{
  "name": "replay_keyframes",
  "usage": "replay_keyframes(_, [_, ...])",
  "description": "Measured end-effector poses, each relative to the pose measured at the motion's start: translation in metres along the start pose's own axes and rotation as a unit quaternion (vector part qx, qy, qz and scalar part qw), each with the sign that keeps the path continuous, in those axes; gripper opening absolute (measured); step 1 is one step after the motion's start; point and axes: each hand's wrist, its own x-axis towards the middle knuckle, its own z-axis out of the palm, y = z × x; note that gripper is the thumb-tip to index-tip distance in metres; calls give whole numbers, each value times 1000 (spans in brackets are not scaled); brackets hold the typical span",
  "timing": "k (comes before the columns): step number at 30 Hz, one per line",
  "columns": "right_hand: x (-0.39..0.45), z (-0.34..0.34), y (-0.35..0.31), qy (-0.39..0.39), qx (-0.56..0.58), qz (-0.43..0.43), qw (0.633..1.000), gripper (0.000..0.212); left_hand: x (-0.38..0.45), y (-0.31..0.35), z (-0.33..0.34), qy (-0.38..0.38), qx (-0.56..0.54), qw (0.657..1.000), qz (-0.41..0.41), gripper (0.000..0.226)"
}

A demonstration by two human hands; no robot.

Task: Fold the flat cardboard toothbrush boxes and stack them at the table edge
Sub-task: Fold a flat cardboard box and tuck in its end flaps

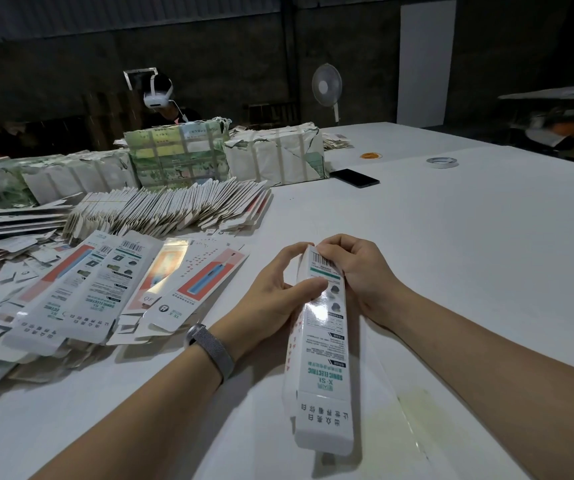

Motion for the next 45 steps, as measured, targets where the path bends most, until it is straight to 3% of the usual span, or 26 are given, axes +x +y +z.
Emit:
replay_keyframes(20, [-3, 0, -4, -9, 30, -14, 999, 23, -1, -3, -6, -51, -15, 998, 15, 68])
replay_keyframes(27, [-3, -2, -2, -22, 7, -39, 999, 34, -2, -2, -4, -34, -31, 999, 27, 58])
replay_keyframes(30, [-3, -1, -1, -40, -6, -38, 998, 16, -1, -3, -5, -7, -36, 999, 31, 62])
replay_keyframes(41, [2, -1, 6, -76, 13, -33, 996, 37, -1, -6, -5, 41, -96, 992, 65, 46])
replay_keyframes(45, [2, -3, 7, -70, 8, -48, 996, 23, -3, -6, -6, 37, -100, 992, 70, 48])
